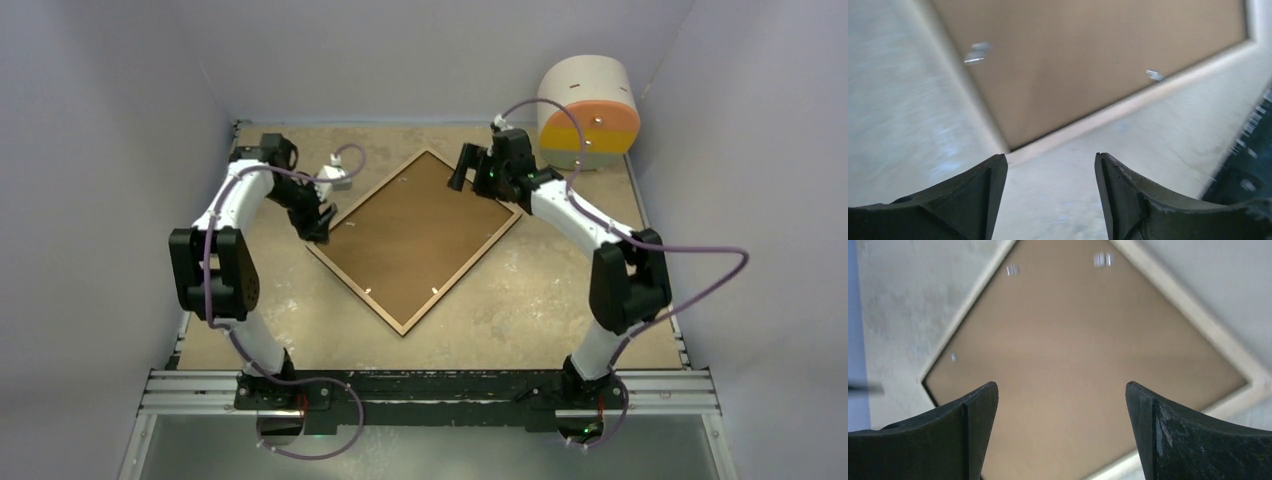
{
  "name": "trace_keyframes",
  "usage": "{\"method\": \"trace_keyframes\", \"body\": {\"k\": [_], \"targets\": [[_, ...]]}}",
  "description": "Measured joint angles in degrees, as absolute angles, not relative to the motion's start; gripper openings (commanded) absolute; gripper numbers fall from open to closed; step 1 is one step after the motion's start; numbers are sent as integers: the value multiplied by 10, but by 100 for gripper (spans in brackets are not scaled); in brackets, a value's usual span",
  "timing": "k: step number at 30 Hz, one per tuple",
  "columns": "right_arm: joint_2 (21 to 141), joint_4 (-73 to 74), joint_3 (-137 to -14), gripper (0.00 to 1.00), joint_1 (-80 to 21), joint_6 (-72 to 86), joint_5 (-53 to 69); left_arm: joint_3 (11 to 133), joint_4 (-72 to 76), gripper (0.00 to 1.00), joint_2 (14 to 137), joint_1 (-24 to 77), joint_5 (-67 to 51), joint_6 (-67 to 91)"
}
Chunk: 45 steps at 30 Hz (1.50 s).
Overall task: Put the photo into the frame
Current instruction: Adjust the photo frame at the center of the board.
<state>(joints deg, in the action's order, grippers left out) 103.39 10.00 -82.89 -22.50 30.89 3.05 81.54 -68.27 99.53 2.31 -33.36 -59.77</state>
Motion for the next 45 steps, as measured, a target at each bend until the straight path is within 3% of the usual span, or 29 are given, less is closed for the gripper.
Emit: {"method": "trace_keyframes", "body": {"k": [5, 9, 16, 25, 34, 42, 45], "targets": [[908, 80, -629, 99, -234, 341, 74, 908, -568, 53, 1086, -53, -301, -493], [847, 52, -502, 99, -237, 378, 121, 911, -485, 44, 1142, -70, -274, -419], [833, -36, -370, 99, -237, 444, 183, 874, -430, 36, 1174, -63, -260, -366], [899, -117, -396, 99, -215, 472, 217, 763, -391, 37, 1120, -30, -262, -390], [909, -50, -453, 99, -152, 435, 130, 676, -408, 38, 1058, 73, -289, -443], [908, 10, -505, 99, -151, 402, 71, 636, -501, 40, 1043, 86, -388, -500], [899, 32, -529, 92, -152, 393, 45, 633, -524, 40, 1043, 83, -408, -502]]}}
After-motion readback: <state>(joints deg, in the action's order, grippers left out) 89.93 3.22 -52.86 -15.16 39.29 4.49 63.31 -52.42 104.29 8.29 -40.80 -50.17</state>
